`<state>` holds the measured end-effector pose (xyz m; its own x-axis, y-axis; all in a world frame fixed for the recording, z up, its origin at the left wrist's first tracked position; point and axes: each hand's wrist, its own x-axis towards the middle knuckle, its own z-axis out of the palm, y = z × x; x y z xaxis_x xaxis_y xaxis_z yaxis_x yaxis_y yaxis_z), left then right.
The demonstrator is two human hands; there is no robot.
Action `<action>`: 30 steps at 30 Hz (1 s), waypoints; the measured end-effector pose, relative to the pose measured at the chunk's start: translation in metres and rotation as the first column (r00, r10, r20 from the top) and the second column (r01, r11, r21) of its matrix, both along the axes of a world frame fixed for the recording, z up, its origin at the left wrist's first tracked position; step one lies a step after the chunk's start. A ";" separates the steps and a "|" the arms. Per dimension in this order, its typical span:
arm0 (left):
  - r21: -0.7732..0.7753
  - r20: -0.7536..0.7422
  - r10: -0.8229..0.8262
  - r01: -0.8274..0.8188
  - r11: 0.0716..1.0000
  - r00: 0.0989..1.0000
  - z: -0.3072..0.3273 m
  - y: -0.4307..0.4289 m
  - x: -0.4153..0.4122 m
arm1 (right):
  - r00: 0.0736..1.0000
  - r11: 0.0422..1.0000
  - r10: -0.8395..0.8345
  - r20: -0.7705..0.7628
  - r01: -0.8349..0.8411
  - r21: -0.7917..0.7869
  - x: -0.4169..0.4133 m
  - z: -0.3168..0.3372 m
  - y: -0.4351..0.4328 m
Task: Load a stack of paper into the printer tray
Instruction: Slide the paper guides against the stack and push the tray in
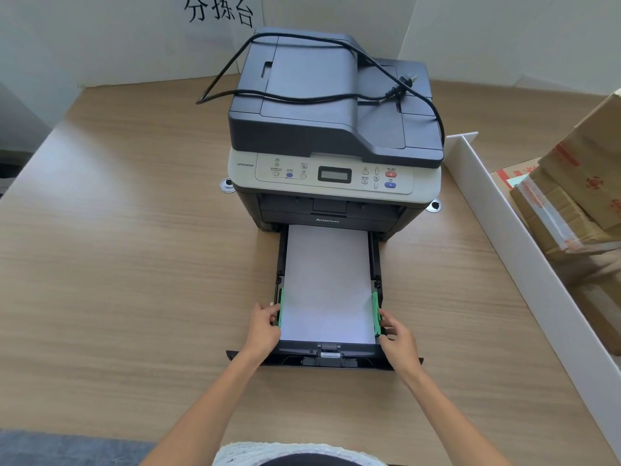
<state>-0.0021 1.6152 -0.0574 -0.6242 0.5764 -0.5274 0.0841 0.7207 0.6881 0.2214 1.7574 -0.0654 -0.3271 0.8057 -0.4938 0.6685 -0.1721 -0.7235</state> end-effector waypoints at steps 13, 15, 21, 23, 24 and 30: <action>-0.066 0.079 -0.021 0.026 0.997 0.997 -0.004 -0.001 -0.003 | 1.000 1.000 -0.014 0.026 0.014 0.007 -0.002 0.004 -0.003; -0.072 0.082 -0.017 0.023 0.997 0.996 -0.003 0.000 -0.004 | 1.000 1.000 -0.020 0.024 0.020 -0.005 -0.003 0.005 -0.003; 0.059 -0.020 0.025 -0.024 0.998 0.999 0.006 -0.009 -0.011 | 0.999 0.999 -0.040 0.034 0.041 -0.015 0.002 0.015 0.003; 0.050 -0.072 0.035 -0.032 0.998 0.997 0.005 -0.024 -0.020 | 0.996 1.000 -0.022 0.081 0.020 0.023 0.011 0.017 0.008; 0.027 -0.087 0.032 -0.029 0.999 0.996 0.004 -0.034 -0.025 | 0.994 0.999 -0.019 0.107 0.014 0.047 0.015 0.019 0.009; -0.257 0.084 0.057 -0.034 0.966 0.995 -0.006 -0.080 -0.040 | 0.943 0.981 -0.018 0.333 -0.047 0.187 0.041 0.028 0.005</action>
<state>-0.0421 1.5349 -0.0635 -0.5901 0.3879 -0.7081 -0.0062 0.8748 0.4844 0.2622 1.7621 -0.0378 -0.1831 0.8914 -0.4146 0.8774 -0.0421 -0.4780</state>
